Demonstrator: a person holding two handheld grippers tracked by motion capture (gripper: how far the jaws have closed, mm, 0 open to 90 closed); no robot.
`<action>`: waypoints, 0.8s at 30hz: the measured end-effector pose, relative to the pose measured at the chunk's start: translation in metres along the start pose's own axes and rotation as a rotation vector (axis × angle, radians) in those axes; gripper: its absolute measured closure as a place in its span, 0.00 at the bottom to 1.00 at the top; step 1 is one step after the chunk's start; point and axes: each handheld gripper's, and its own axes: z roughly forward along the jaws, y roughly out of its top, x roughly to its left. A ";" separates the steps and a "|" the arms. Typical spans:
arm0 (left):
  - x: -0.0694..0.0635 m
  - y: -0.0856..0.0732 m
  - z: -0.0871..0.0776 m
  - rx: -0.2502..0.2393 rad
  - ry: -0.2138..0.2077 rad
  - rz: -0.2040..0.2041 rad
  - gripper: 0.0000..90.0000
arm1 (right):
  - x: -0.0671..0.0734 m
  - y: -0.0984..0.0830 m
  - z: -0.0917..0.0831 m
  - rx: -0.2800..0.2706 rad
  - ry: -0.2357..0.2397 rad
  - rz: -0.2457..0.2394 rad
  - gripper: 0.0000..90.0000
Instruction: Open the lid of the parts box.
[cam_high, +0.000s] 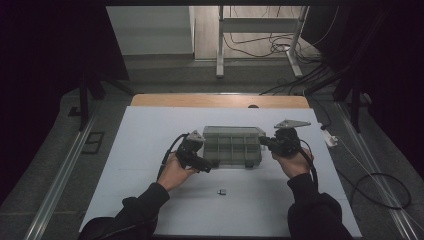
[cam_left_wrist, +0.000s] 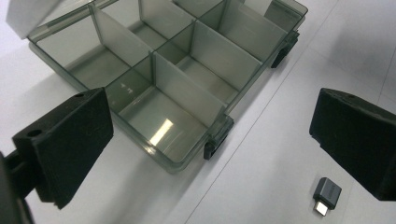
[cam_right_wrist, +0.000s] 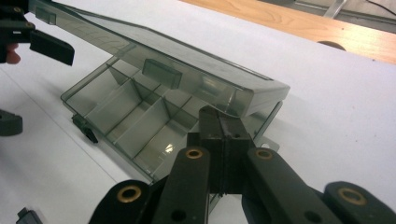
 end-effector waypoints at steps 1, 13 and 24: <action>0.000 0.000 0.000 0.000 -0.002 -0.001 0.00 | 0.000 0.001 0.000 -0.003 0.002 0.002 0.99; 0.000 0.004 0.004 -0.006 0.005 0.002 0.12 | -0.007 0.013 0.001 -0.033 -0.008 0.009 0.99; -0.002 0.008 0.010 0.002 0.003 0.015 0.56 | -0.011 0.020 0.003 -0.039 -0.019 0.007 0.99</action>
